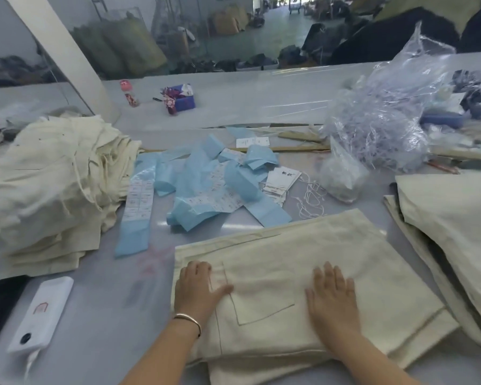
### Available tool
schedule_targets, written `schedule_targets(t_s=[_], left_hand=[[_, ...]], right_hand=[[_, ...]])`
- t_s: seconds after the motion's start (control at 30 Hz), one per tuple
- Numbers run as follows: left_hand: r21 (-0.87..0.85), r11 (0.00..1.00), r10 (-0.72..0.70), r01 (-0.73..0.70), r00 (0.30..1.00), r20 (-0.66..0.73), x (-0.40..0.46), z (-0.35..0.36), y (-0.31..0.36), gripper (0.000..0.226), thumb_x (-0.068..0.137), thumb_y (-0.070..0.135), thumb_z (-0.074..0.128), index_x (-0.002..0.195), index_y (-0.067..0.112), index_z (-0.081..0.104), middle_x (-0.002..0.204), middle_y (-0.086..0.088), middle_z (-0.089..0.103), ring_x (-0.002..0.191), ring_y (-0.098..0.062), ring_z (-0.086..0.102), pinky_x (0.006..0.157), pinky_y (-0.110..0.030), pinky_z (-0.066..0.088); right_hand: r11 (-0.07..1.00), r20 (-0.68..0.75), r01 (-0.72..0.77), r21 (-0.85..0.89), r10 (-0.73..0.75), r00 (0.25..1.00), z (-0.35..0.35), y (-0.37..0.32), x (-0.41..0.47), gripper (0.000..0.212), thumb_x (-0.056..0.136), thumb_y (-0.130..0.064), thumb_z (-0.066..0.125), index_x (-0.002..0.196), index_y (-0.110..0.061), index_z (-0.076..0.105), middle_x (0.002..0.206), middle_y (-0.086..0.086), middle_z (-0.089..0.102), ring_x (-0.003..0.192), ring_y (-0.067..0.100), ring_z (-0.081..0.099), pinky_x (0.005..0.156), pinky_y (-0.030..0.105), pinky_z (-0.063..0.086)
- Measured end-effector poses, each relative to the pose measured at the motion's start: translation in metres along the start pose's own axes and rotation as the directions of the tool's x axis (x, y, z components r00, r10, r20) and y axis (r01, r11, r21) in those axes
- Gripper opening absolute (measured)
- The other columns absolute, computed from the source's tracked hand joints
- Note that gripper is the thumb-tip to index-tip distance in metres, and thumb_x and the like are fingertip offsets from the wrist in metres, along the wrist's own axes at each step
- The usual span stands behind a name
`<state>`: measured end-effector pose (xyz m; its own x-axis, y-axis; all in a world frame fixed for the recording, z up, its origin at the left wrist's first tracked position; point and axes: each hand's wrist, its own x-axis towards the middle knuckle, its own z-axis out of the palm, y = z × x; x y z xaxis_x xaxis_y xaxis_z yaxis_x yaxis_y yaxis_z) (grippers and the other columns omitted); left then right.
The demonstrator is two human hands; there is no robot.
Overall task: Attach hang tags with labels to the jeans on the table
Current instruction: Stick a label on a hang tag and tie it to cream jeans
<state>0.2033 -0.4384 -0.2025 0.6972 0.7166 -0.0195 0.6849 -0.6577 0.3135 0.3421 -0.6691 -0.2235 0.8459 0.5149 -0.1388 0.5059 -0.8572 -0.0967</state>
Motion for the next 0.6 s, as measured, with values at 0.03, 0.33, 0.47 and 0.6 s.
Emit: schedule_targets(t_s=[0.03,0.33,0.47,0.6], left_hand=[[-0.035,0.999,-0.013,0.012,0.999,-0.036,-0.001,0.001,-0.006,0.054,0.072,0.058,0.073,0.106,0.019,0.057,0.111,0.002,0.051,0.107,-0.021,0.049,0.091,-0.029,0.038],[-0.333,0.943,-0.052,0.022,0.995,-0.082,-0.013,-0.02,-0.053,0.029,0.088,-0.003,0.055,0.112,0.004,0.069,0.122,-0.013,0.056,0.115,-0.029,0.051,0.1,-0.021,0.033],[-0.528,0.79,-0.335,0.312,0.941,0.055,-0.027,-0.03,-0.063,0.018,0.085,0.012,0.063,0.101,0.018,0.064,0.095,-0.003,0.069,0.088,-0.021,0.062,0.076,-0.025,0.044],[-0.816,0.358,-0.308,0.453,0.883,0.355,-0.03,-0.036,-0.07,0.018,0.092,-0.001,0.054,0.092,0.009,0.07,0.082,-0.01,0.071,0.07,-0.02,0.064,0.067,-0.034,0.055]], right_hand=[[0.998,-0.09,0.065,0.015,-0.063,0.994,-0.004,-0.011,-0.003,0.055,0.1,-0.032,0.026,0.147,-0.005,0.034,0.155,0.019,0.026,0.143,0.033,0.028,0.117,0.049,0.013],[0.859,-0.045,0.501,0.108,-0.499,0.865,-0.007,-0.111,-0.049,0.056,0.076,-0.056,0.061,0.115,-0.017,0.068,0.129,0.011,0.062,0.114,0.027,0.063,0.097,0.031,0.048],[0.845,0.117,0.534,0.039,-0.534,0.837,-0.004,-0.17,-0.061,0.094,0.069,-0.076,0.051,0.141,-0.017,0.035,0.147,0.016,0.033,0.132,0.034,0.034,0.105,0.045,0.031],[0.895,0.051,0.441,-0.075,-0.438,0.898,-0.008,-0.208,-0.066,0.068,0.079,-0.058,0.052,0.127,-0.011,0.041,0.123,0.014,0.049,0.112,0.03,0.048,0.088,0.041,0.036]])
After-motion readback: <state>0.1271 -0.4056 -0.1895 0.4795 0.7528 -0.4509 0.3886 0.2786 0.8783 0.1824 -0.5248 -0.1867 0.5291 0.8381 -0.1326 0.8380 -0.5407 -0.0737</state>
